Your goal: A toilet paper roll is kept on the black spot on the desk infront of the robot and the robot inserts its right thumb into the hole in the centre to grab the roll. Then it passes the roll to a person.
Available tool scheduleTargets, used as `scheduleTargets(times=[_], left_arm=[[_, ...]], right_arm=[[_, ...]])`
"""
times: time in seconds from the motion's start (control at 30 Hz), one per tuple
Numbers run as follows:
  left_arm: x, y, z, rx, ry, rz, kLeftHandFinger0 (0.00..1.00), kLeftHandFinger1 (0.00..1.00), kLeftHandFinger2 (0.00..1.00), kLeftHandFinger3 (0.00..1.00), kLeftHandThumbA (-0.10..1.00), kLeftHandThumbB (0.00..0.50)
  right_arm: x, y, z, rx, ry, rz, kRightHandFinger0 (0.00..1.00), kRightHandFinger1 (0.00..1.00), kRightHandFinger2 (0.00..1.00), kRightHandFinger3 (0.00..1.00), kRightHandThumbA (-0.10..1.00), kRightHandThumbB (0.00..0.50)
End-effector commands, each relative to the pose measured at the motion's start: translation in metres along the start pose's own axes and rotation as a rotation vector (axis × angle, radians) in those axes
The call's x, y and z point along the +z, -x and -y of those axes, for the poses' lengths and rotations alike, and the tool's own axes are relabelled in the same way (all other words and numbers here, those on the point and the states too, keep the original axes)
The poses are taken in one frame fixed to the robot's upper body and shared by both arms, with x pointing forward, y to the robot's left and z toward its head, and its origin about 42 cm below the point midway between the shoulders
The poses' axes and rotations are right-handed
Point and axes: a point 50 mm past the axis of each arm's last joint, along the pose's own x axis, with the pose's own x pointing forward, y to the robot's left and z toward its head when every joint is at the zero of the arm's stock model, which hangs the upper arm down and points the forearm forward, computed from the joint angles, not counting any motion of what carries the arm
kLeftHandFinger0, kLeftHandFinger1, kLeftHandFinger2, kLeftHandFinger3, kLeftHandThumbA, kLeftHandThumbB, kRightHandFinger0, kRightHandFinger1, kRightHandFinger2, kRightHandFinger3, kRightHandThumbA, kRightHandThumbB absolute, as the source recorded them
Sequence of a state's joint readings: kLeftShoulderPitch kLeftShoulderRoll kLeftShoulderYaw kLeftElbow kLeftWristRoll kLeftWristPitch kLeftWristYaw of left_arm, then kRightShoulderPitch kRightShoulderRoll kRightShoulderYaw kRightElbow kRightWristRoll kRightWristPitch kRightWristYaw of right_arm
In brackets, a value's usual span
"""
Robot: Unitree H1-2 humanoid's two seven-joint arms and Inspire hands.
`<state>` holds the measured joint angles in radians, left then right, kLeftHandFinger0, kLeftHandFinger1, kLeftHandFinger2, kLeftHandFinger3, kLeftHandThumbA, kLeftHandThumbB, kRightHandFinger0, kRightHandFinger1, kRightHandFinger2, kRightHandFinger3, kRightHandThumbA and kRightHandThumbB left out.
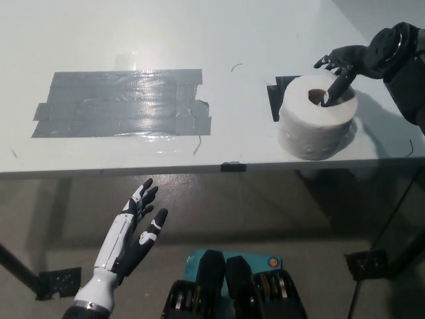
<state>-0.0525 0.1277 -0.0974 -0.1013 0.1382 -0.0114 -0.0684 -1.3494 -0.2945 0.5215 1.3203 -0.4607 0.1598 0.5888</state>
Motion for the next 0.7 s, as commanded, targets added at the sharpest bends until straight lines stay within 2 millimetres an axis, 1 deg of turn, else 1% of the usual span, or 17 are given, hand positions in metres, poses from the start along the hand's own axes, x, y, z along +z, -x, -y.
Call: scheduleTargets(times=[0.0, 0.03, 0.07, 0.17, 0.23, 0.27, 0.3, 0.37, 0.4, 0.43, 0.47, 0.5, 0.53, 0.57, 0.6, 0.63, 0.67], left_arm=[[0.012, -0.006, -0.005, -0.006, -0.019, 0.055, 1.00, 1.00, 1.00, 1.00, 0.79, 0.027], [0.013, -0.007, -0.005, -0.006, -0.020, 0.057, 1.00, 1.00, 1.00, 1.00, 0.79, 0.026], [0.013, -0.007, -0.005, -0.006, -0.019, 0.057, 1.00, 1.00, 1.00, 1.00, 0.78, 0.025], [0.013, -0.008, -0.005, -0.005, -0.018, 0.060, 1.00, 1.00, 1.00, 1.00, 0.78, 0.023], [0.015, -0.009, -0.006, -0.005, -0.019, 0.063, 1.00, 1.00, 1.00, 1.00, 0.78, 0.029], [0.015, -0.010, -0.006, -0.005, -0.021, 0.065, 1.00, 1.00, 1.00, 1.00, 0.78, 0.029], [0.015, -0.010, -0.007, -0.005, -0.020, 0.066, 1.00, 1.00, 1.00, 1.00, 0.78, 0.028], [0.015, -0.010, -0.006, -0.006, -0.019, 0.067, 1.00, 1.00, 1.00, 1.00, 0.78, 0.029], [0.017, -0.012, -0.007, -0.003, -0.020, 0.072, 1.00, 1.00, 1.00, 1.00, 0.78, 0.031], [0.017, -0.012, -0.007, -0.004, -0.023, 0.070, 1.00, 1.00, 1.00, 1.00, 0.79, 0.034], [0.017, -0.012, -0.007, -0.005, -0.023, 0.070, 1.00, 1.00, 1.00, 1.00, 0.79, 0.032], [0.019, -0.015, -0.009, -0.003, -0.022, 0.075, 1.00, 1.00, 1.00, 1.00, 0.79, 0.030], [0.019, -0.015, -0.009, -0.002, -0.020, 0.074, 1.00, 1.00, 1.00, 1.00, 0.79, 0.029], [0.019, -0.015, -0.009, -0.002, -0.020, 0.073, 1.00, 1.00, 1.00, 1.00, 0.79, 0.029], [0.020, -0.016, -0.009, -0.002, -0.025, 0.075, 1.00, 1.00, 1.00, 1.00, 0.79, 0.024], [0.021, -0.018, -0.010, -0.002, -0.028, 0.077, 1.00, 1.00, 1.00, 1.00, 0.79, 0.023], [0.021, -0.018, -0.010, -0.001, -0.029, 0.080, 1.00, 1.00, 1.00, 1.00, 0.80, 0.024]], right_arm=[[0.023, 0.007, 0.014, -0.107, 0.102, 0.062, 1.00, 1.00, 1.00, 1.00, 1.00, 0.486], [0.023, 0.006, 0.014, -0.111, 0.103, 0.066, 1.00, 1.00, 1.00, 1.00, 1.00, 0.490], [0.026, 0.003, 0.009, -0.125, 0.113, 0.077, 1.00, 1.00, 1.00, 1.00, 1.00, 0.466], [0.032, -0.005, -0.004, -0.148, 0.138, 0.058, 1.00, 1.00, 1.00, 1.00, 0.97, 0.441], [0.036, -0.010, -0.014, -0.145, 0.103, 0.067, 1.00, 1.00, 1.00, 1.00, 0.77, 0.369], [0.038, -0.012, -0.018, -0.146, 0.101, 0.068, 1.00, 1.00, 1.00, 1.00, 0.73, 0.342], [0.039, -0.014, -0.022, -0.148, 0.101, 0.066, 0.98, 0.90, 0.96, 1.00, 0.67, 0.337], [0.041, -0.016, -0.026, -0.154, 0.099, 0.063, 0.82, 0.75, 0.83, 1.00, 0.61, 0.329], [0.044, -0.016, -0.026, -0.162, 0.100, 0.061, 0.62, 0.56, 0.67, 1.00, 0.54, 0.320], [0.048, -0.017, -0.030, -0.164, 0.097, 0.056, 0.27, 0.31, 0.50, 1.00, 0.41, 0.313], [0.050, -0.019, -0.033, -0.170, 0.112, 0.062, 0.18, 0.34, 0.49, 1.00, 0.20, 0.291], [0.052, -0.019, -0.033, -0.192, 0.166, 0.080, 0.88, 1.00, 0.97, 0.70, -0.07, 0.267], [0.052, -0.019, -0.034, -0.196, 0.184, 0.077, 0.98, 1.00, 0.96, 0.65, -0.09, 0.244], [0.052, -0.019, -0.034, -0.197, 0.190, 0.075, 1.00, 1.00, 0.95, 0.62, -0.10, 0.233], [0.052, -0.020, -0.035, -0.198, 0.203, 0.068, 0.67, 0.71, 0.71, 0.57, -0.10, 0.207], [0.051, -0.020, -0.036, -0.195, 0.221, 0.059, 0.27, 0.43, 0.55, 0.61, -0.10, 0.179], [0.048, -0.021, -0.037, -0.182, 0.218, 0.041, 0.10, 0.31, 0.49, 0.72, -0.10, 0.153]])
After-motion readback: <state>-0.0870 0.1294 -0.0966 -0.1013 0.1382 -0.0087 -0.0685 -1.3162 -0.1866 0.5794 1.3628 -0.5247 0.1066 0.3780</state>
